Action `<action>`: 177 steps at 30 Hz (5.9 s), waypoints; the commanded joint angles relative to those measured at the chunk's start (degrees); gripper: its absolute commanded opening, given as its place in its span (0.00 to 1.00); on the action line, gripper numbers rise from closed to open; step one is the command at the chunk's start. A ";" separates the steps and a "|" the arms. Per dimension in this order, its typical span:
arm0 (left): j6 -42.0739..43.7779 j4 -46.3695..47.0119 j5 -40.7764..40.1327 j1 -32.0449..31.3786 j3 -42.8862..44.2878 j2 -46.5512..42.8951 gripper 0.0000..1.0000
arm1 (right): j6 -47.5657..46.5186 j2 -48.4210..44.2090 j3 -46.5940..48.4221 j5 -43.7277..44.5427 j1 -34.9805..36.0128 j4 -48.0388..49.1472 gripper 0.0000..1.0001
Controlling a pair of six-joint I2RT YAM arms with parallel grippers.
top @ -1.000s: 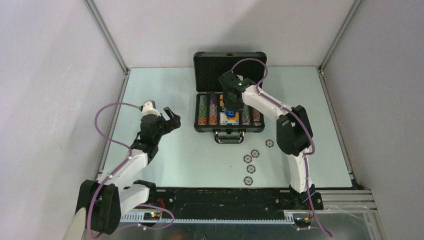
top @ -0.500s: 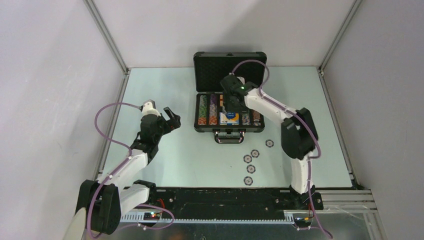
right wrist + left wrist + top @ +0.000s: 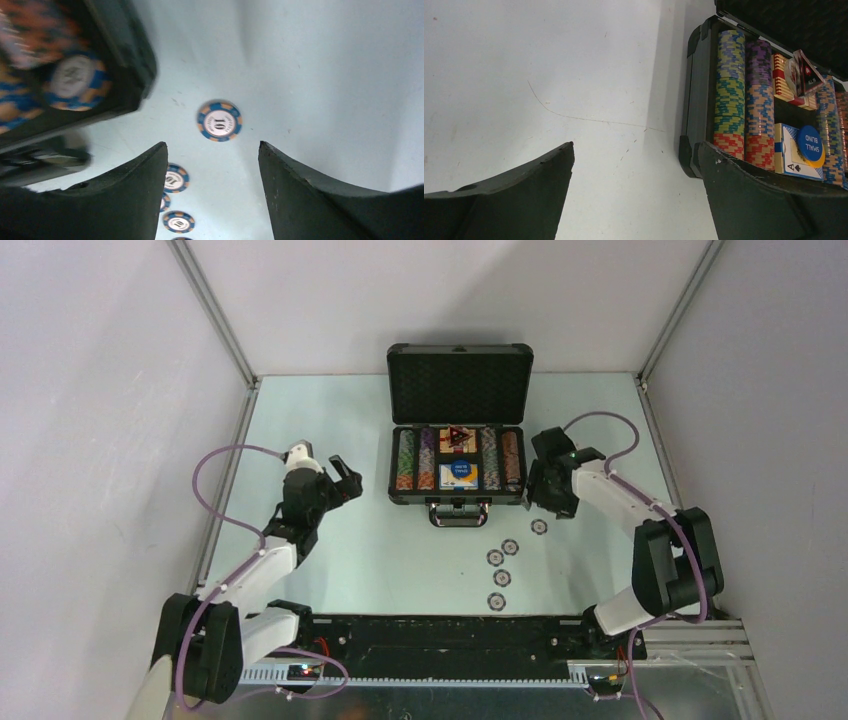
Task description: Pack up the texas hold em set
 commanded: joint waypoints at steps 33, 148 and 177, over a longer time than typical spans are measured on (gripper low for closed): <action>0.47 2.21 0.33 -0.52 1.59 -0.40 0.98 | 2.33 4.84 -10.64 -6.02 -3.70 10.97 0.56; 1.07 2.44 0.15 -0.50 1.94 0.85 0.98 | -0.31 5.28 -5.12 -3.70 14.14 4.15 0.64; 1.28 2.47 0.32 -0.50 1.82 0.72 0.98 | 4.08 7.95 -7.36 -3.62 17.91 3.32 0.53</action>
